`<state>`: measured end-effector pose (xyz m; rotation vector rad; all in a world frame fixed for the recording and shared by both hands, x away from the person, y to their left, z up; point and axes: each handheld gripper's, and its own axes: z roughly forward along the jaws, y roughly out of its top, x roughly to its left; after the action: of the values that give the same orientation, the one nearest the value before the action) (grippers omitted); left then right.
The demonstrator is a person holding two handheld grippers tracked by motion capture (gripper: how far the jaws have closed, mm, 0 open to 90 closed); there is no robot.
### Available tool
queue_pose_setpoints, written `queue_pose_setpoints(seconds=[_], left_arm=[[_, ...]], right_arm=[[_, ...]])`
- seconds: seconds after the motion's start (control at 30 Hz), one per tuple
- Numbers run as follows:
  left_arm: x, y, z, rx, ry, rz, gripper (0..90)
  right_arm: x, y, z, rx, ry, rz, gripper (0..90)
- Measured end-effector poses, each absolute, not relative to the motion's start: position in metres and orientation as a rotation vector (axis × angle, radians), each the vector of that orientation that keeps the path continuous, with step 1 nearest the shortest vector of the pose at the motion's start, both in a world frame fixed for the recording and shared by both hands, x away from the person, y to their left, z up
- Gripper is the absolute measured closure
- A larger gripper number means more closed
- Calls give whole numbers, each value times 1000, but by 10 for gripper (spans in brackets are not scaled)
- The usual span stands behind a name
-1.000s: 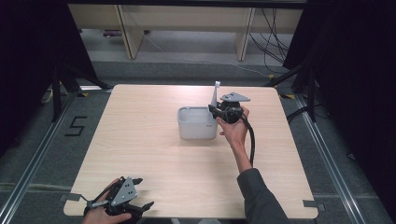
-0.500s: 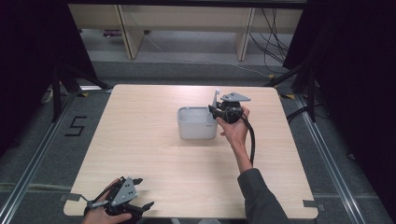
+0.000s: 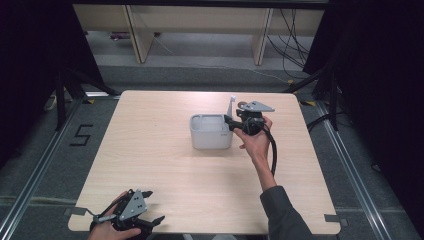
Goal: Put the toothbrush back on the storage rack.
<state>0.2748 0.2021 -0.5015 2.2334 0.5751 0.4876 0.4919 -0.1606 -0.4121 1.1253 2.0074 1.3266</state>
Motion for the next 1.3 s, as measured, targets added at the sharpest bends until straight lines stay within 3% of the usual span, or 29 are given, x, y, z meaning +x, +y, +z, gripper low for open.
queue_pose_setpoints(seconds=[1.3], left_arm=[[275, 203, -500, 2245, 567, 479, 148]], right_arm=[[448, -191, -416, 1118, 2011, 1375, 361]])
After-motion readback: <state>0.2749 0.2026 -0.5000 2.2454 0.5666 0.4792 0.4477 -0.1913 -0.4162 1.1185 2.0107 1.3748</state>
